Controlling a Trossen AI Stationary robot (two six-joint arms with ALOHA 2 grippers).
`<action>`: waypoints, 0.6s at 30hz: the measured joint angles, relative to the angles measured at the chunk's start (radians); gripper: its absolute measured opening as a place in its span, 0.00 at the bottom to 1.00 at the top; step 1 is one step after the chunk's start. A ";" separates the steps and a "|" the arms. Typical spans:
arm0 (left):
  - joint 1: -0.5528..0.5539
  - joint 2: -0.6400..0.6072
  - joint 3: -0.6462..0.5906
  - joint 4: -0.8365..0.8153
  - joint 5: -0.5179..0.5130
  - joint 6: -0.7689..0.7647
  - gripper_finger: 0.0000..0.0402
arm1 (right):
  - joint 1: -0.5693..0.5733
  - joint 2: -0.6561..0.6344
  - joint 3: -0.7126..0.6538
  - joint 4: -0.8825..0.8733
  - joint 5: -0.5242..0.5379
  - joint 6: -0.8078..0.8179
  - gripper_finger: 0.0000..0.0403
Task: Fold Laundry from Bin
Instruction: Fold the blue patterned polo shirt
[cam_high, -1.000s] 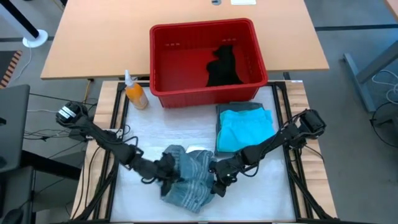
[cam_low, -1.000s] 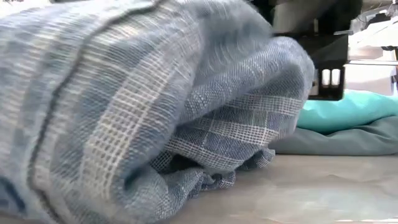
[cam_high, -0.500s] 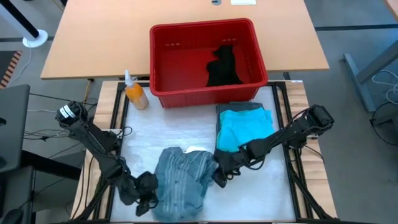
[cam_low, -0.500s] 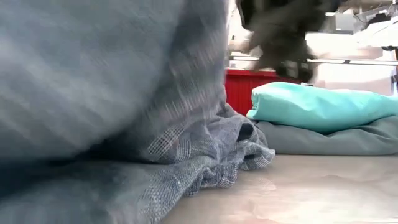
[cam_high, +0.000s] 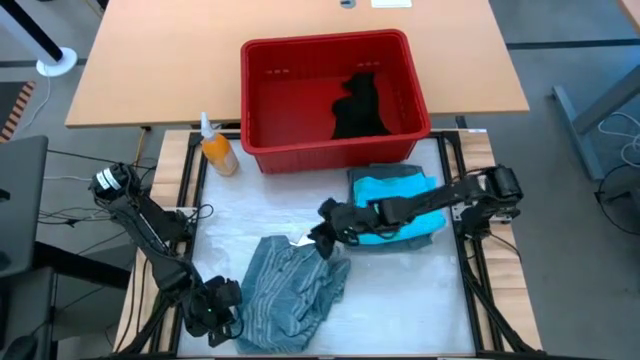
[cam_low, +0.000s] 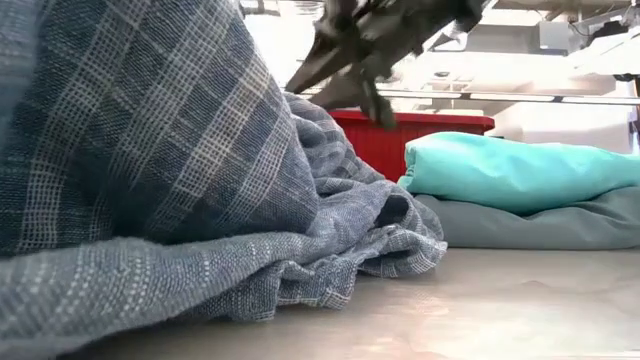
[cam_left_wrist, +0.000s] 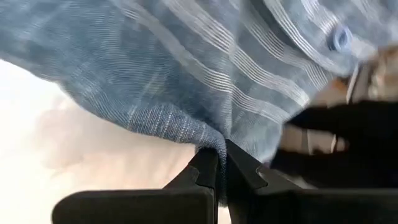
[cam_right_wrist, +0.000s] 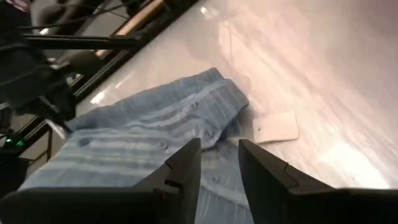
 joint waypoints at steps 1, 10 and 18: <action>-0.004 0.000 0.000 -0.001 -0.012 -0.007 0.00 | -0.010 0.019 0.014 -0.026 -0.032 0.002 0.37; -0.074 -0.035 0.000 -0.061 -0.007 0.054 0.23 | -0.038 0.144 0.092 -0.165 -0.218 0.148 0.45; -0.080 -0.155 0.000 -0.200 -0.048 0.122 0.52 | -0.030 0.158 0.092 -0.193 -0.236 0.309 0.45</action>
